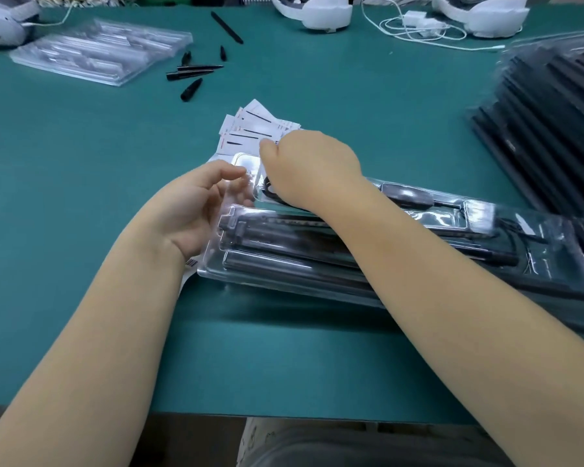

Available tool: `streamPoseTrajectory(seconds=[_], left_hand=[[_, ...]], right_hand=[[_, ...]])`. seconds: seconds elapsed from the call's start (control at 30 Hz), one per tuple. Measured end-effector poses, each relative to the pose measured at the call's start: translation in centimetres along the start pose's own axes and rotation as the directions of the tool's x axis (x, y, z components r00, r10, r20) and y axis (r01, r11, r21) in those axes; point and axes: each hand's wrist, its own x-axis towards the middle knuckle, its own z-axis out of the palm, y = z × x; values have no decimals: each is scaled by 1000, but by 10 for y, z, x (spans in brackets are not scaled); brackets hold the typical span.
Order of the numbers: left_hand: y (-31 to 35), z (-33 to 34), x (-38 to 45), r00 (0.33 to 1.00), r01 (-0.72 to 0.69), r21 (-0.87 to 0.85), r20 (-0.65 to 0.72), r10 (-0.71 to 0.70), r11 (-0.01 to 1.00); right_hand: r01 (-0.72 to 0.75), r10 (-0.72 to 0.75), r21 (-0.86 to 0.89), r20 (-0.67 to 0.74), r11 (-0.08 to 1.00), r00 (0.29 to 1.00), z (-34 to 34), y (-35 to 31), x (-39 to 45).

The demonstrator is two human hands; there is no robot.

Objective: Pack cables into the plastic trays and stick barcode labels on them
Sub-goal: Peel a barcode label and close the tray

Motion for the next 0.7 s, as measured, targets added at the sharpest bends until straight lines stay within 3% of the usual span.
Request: streamPoseTrajectory(seconds=[0.2,0.33,0.43,0.53,0.6,0.7], left_hand=[[1,0,-2,999,-41,-29,-38,39,999],[-5,8,1,982,-123,159,-122,143,980],[-9,11,3,976,-110,319,-143,163,941],[-10,11,4,975,-71,264,-184,123,962],[-10,10,4,972,-98,214,-187,139,972],[-8,10,3,973,-122,253,-158,166,960]], right_hand=[[-17,17,-10,10,1000,1000,3,-1,0],[-12,15,-71,34,997,999,7,-1,2],[-24,30,-96,64,995,997,11,-2,2],[-30,36,-97,61,995,998,15,-2,0],[-70,69,12,87,997,994,11,-1,2],[-222,132,411,236,884,963,-9,8,10]])
